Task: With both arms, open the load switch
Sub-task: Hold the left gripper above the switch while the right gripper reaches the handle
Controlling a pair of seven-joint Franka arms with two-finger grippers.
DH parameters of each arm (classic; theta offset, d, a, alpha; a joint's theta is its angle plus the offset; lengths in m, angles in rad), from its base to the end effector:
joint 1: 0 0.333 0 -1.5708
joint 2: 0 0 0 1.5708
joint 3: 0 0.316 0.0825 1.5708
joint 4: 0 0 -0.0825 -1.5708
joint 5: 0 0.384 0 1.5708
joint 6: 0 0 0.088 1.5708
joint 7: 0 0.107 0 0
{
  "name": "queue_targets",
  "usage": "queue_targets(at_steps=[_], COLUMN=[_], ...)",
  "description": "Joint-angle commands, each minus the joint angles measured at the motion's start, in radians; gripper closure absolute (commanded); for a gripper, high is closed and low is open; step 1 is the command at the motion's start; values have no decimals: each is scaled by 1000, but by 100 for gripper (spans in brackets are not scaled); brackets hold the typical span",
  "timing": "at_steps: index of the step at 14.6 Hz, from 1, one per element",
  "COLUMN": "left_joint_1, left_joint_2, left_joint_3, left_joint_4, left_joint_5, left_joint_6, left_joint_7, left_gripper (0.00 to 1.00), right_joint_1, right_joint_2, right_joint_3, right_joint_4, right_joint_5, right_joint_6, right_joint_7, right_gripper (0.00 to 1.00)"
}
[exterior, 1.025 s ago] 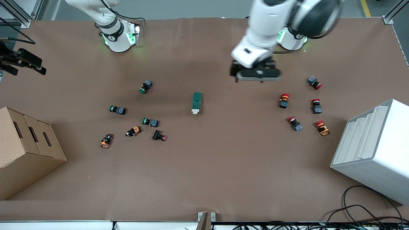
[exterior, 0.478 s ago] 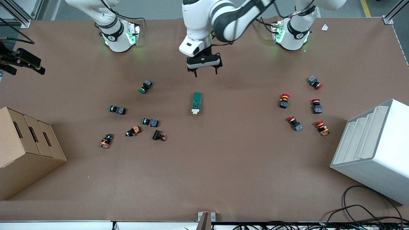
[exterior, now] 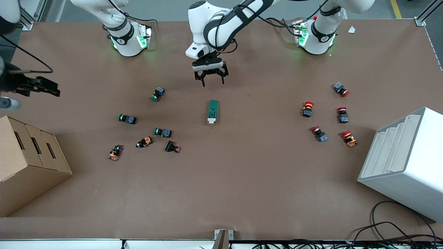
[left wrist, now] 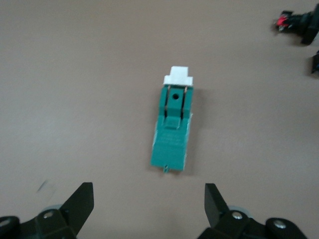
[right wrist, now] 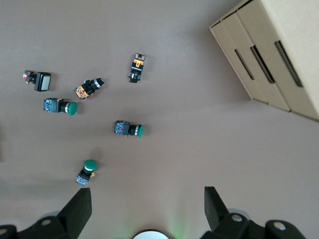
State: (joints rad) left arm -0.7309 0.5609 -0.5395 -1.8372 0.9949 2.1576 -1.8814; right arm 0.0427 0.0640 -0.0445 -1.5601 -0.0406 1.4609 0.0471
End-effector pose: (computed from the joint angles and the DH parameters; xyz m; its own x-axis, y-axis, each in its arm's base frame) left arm 0.2429 -0.5905 0.2533 0.8768 0.0160 0.4805 0.0575 -0.9958 -0.0719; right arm 0.5598 -0.0049 0.5853 0.9856 -0.0536 -0.1601 -0.0460 -0.9976 0.0510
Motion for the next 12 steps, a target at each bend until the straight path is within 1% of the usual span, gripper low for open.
queue_targets(at_steps=[1, 3, 4, 6, 7, 9, 12], left_joint_1=[-8, -10, -10, -21, -27, -36, -54], left_joint_2=[34, 82, 105, 141, 160, 189, 240], left_joint_3=[1, 1, 1, 4, 7, 7, 9], left_joint_4=[-22, -20, -20, -22, -20, -26, -23], left_joint_5=[176, 316, 387, 519, 565, 667, 763], left_joint_6=[18, 18, 12, -8, -34, -91, -139], left_joint_7=[-105, -174, -211, -306, -353, -393, -491], left_gripper=[2, 2, 2, 1, 1, 1, 1], right_joint_1=[89, 158, 186, 193, 201, 252, 315], right_joint_2=[14, 40, 68, 98, 118, 157, 241], right_joint_3=[5, 6, 6, 6, 6, 6, 6], right_joint_4=[-15, -14, -9, -8, -8, -9, -9], right_joint_5=[-27, -21, 19, 117, 151, 160, 160], right_joint_6=[-5, 4, 15, 64, 82, 122, 157], right_joint_7=[237, 441, 530, 624, 661, 749, 914], right_gripper=[0, 0, 0, 0, 0, 0, 0])
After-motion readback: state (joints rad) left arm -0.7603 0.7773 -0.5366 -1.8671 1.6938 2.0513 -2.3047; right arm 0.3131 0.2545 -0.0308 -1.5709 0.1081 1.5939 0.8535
